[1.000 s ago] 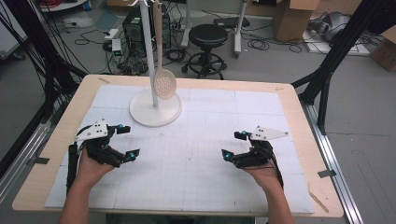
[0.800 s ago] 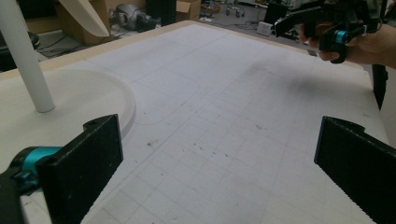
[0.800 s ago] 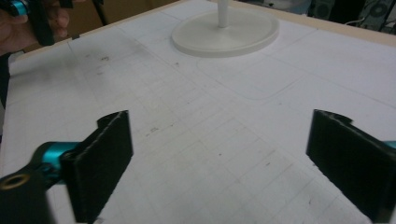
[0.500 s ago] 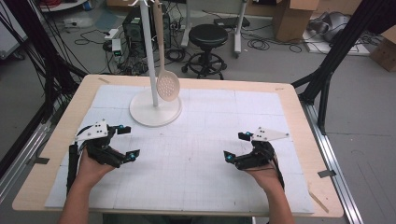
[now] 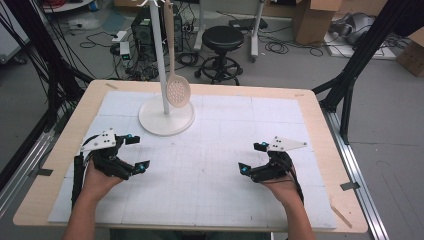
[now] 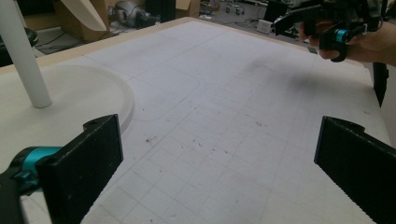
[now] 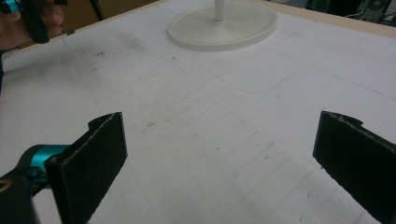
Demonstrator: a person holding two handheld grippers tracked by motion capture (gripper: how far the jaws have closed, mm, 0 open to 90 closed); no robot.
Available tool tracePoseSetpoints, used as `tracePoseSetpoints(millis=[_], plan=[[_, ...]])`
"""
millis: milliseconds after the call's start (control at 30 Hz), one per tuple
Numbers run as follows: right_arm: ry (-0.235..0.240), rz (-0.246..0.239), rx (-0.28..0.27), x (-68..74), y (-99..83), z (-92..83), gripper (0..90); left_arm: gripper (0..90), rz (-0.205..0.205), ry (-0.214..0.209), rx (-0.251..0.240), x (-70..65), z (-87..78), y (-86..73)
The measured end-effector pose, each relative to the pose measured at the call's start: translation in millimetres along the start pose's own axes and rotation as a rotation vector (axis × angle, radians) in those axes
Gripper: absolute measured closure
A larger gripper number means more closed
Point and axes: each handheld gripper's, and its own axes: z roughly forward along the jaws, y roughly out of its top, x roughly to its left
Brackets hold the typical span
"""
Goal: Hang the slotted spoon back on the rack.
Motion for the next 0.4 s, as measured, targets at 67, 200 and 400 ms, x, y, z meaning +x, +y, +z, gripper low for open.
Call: tracePoseSetpoints(millis=[67,200,400], plan=[[-0.001,-0.004,0.002,0.1,-0.1,0.4,1.7,1.6,0.0,0.0,-0.003,0.1,-0.2,0.2],[-0.007,-0.009,-0.004,0.7,0.2,-0.6,1.7,1.7,-0.003,-0.002,-0.002,0.9,-0.4,-0.2],[-0.005,-0.002,0.004,0.0,-0.3,0.4,1.7,1.7,-0.001,0.002,0.001,0.9,0.2,-0.6]])
